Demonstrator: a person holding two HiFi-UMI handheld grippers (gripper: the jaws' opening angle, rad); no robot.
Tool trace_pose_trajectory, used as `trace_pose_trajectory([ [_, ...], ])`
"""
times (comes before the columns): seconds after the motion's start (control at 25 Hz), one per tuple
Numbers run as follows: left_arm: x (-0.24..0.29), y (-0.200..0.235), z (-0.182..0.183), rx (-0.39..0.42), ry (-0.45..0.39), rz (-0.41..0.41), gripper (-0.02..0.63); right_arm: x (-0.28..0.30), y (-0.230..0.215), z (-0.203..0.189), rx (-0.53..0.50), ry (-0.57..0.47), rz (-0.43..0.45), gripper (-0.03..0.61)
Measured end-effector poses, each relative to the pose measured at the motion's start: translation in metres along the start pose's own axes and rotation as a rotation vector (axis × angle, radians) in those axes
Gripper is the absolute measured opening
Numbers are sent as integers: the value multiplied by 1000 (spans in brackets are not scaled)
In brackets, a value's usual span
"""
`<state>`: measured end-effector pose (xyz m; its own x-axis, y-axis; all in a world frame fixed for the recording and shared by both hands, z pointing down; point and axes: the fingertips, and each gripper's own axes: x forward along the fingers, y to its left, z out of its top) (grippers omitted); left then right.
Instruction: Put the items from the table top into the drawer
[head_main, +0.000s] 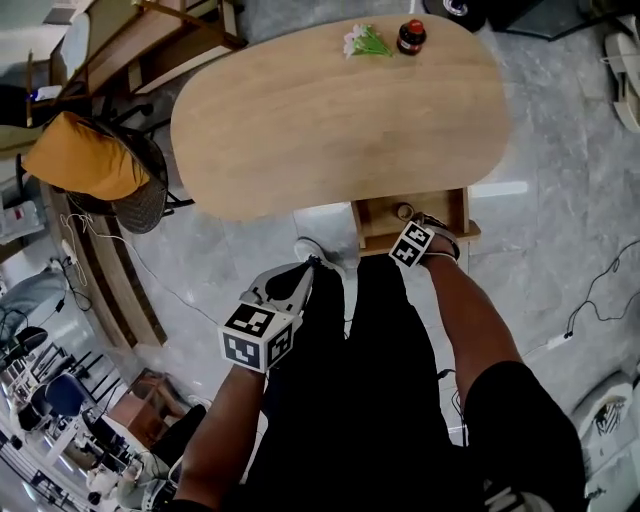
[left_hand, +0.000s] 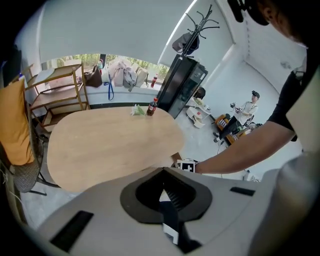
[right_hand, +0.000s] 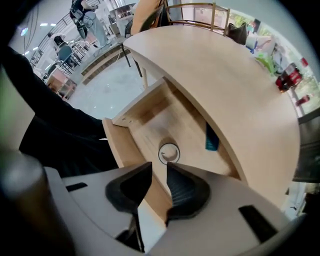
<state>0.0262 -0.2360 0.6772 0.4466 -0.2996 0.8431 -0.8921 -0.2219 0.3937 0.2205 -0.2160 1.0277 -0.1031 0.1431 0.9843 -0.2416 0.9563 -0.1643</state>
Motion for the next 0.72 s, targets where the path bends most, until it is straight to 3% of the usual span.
trace_pose_trajectory([
  [0.2,-37,-14,22,59,-87,1,5,-54,5,-11,-1,3,-19,81],
  [0.36,-57,-18,36,121,-152,-6,5,-112,-10,0,77,-70,-77,81],
  [0.56,-98,-32,26,215,-225,-62,5,-226,14,55,206,-342,-170,58],
  [0.72,-145,-46,-15,313,-254,-109,5,-324,75,107,397,-719,-186,5],
])
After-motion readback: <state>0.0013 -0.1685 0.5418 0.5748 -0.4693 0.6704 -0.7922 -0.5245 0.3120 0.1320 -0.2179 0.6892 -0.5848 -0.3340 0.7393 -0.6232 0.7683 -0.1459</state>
